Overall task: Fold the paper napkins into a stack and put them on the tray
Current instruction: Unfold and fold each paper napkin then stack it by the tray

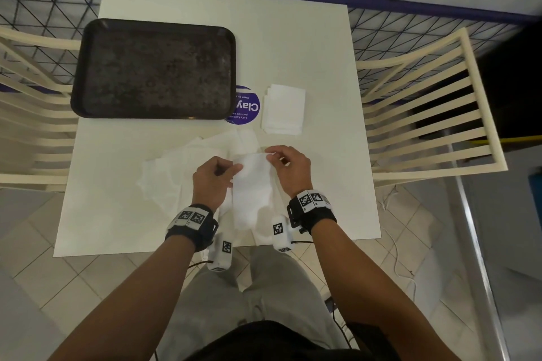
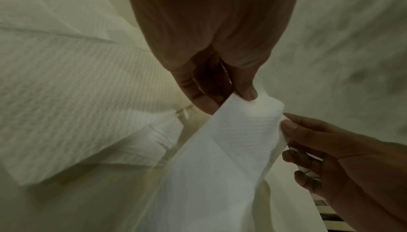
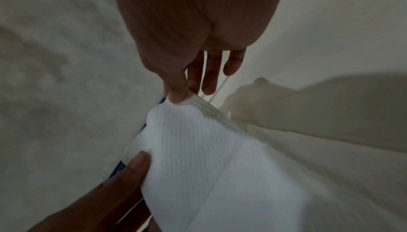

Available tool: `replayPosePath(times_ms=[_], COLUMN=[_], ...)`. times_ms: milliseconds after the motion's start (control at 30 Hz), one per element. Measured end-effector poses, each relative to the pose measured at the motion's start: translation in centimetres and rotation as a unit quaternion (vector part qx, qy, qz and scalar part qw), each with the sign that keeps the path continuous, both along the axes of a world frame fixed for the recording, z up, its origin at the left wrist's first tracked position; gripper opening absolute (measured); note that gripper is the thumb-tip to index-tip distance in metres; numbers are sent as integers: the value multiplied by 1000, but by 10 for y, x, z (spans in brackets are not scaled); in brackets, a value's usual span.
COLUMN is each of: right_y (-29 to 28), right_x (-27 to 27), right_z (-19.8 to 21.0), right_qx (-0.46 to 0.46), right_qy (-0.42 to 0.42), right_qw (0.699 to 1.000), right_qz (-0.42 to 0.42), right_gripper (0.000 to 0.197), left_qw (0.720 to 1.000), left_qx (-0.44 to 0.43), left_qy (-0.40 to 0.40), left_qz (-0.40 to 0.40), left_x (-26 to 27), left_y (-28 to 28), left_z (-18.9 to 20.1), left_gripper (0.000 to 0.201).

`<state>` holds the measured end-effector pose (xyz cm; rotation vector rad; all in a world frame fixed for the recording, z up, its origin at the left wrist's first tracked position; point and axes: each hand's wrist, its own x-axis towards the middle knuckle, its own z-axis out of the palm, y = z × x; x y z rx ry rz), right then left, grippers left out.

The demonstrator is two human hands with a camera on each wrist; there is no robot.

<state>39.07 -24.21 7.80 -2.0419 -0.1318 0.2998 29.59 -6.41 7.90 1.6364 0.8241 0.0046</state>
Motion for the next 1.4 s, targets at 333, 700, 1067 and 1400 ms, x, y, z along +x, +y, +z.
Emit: replayPosePath(times_ms=[333,700,1067,1400], right_y=[2,1,11,7], right_x=[-4,-3,-5,0], right_z=[-6,2,12,16], right_qx=[14,-130,-58,-35], right_qy=[1,14,150,113], right_qw=[1000,991,980,991], right_qz=[-4,19,118,68], right_gripper=[13,65,24,38], left_qw=[998,978,996,995], left_qx=[55,183,40,-14], left_qy=[-22,-92,-75,-1], left_qz=[23,-35,2,-97], left_x=[-4,-9,-1,-13], left_y=[0,0,3,14], left_z=[4,9,23,4], left_gripper=[16,11,21,7])
